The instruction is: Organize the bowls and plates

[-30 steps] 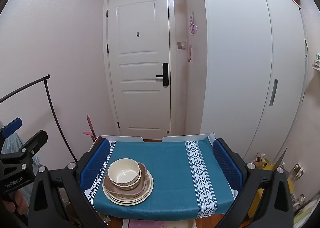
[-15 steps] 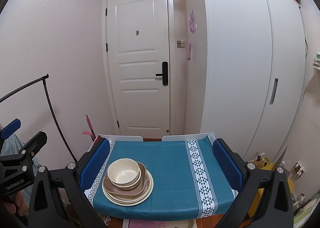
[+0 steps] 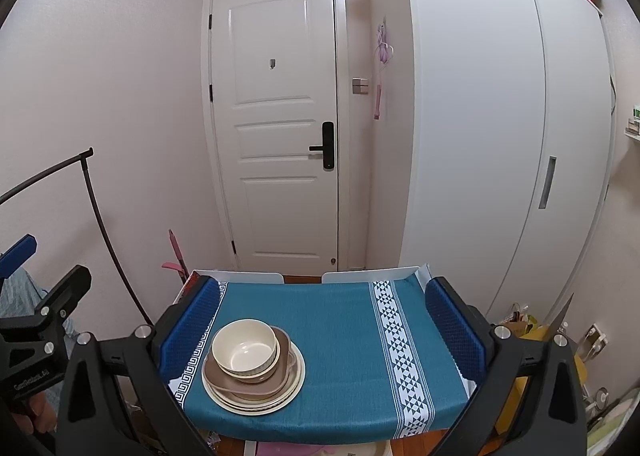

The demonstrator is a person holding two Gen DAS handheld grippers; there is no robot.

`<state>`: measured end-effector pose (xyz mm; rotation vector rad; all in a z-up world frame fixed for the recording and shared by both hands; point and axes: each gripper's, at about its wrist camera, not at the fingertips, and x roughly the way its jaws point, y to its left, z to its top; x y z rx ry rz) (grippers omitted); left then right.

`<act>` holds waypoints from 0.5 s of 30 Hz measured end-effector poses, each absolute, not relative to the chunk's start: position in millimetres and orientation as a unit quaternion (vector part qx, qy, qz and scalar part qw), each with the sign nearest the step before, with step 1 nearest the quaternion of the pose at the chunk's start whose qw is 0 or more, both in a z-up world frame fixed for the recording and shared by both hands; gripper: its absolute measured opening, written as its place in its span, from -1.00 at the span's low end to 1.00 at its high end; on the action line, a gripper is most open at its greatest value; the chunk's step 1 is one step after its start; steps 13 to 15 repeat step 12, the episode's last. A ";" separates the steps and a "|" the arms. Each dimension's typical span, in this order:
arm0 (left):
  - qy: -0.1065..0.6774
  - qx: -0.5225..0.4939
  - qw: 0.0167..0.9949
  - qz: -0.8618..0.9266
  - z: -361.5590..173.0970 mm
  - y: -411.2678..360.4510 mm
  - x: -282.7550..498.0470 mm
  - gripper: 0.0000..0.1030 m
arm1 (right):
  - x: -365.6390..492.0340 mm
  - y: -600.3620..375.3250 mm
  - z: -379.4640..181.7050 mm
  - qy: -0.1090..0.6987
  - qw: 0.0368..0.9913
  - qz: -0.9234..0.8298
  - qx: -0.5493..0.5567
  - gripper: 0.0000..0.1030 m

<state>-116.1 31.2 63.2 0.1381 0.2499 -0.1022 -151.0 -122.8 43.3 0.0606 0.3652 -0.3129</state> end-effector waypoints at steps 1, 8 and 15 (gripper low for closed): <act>0.123 0.068 0.989 -0.050 63.2 32.1 -115.6 1.00 | -151.2 -123.6 43.5 0.181 0.971 -0.155 0.030 0.99; 0.124 0.066 0.989 -0.047 60.3 34.9 -107.6 1.00 | -148.7 -128.1 43.1 0.185 0.970 -0.155 0.032 0.99; 0.126 0.066 0.989 -0.047 59.1 36.0 -101.6 1.00 | -141.4 -130.4 43.9 0.191 0.969 -0.155 0.033 0.99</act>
